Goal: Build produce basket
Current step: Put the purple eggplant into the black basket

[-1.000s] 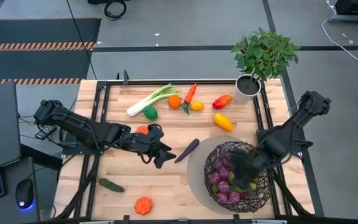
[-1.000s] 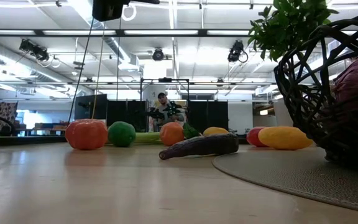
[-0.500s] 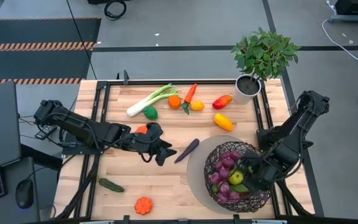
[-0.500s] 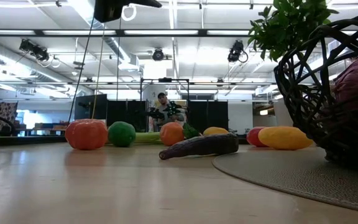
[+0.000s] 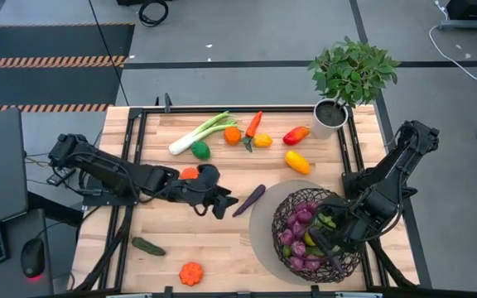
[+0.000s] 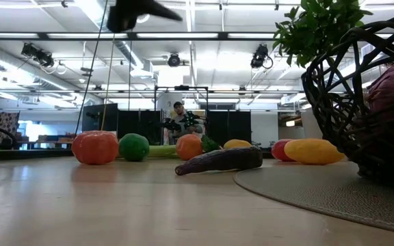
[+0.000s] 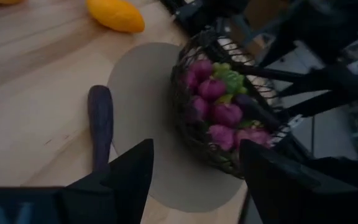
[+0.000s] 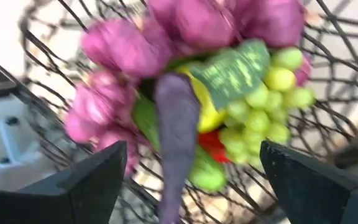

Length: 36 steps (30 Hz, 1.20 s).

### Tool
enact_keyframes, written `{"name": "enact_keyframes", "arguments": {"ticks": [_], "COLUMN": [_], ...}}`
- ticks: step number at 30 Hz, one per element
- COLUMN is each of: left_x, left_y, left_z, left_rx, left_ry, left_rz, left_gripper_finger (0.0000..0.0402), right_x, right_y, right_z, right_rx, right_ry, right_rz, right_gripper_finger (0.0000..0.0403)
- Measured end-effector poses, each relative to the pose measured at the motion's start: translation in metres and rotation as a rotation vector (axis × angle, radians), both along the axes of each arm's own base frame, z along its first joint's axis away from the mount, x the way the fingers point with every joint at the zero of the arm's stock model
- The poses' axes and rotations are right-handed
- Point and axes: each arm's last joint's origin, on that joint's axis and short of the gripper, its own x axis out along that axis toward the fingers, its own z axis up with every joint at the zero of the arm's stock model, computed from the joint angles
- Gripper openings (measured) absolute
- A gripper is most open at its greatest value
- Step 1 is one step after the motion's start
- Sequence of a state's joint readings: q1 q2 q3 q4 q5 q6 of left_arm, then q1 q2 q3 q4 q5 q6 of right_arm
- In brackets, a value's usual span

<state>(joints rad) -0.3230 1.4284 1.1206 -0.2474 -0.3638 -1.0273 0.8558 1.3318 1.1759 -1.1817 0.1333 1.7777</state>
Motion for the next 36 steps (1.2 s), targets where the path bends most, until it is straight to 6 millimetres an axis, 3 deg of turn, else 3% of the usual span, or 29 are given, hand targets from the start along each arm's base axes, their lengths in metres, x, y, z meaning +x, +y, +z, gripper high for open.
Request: {"name": "enact_keyframes", "arguments": {"ticks": [5, 12, 18, 23, 29, 36], "left_x": [0.015, 0.037, 0.057, 0.064, 0.069, 0.074], "left_y": [-0.006, -0.021, -0.028, -0.028, -0.021, -0.005], "left_z": [-0.024, -0.074, -0.117, -0.147, -0.166, -0.172], "left_rx": [0.050, 0.192, 0.245, 0.397, 0.467, 0.427], "left_ry": [0.075, 0.206, 0.239, 0.304, 0.354, 0.370], "left_rz": [-0.055, -0.153, -0.133, -0.136, -0.123, -0.055], "left_gripper_finger": [0.0247, 0.0247, 0.0242, 0.0243, 0.0257, 0.0257], "right_x": [0.008, 0.013, 0.016, 0.018, 0.013, 0.009], "right_y": [0.002, 0.010, 0.017, 0.023, 0.028, 0.030], "right_z": [0.002, 0.005, 0.009, 0.012, 0.012, 0.012], "right_rx": [0.021, 0.097, 0.170, 0.259, 0.309, 0.300], "right_ry": [-0.081, -0.153, -0.207, -0.197, -0.145, -0.152], "right_rz": [-0.027, -0.021, -0.015, 0.012, 0.060, 0.064], "right_gripper_finger": [0.0370, 0.0369, 0.0368, 0.0368, 0.0368, 0.0368]}}
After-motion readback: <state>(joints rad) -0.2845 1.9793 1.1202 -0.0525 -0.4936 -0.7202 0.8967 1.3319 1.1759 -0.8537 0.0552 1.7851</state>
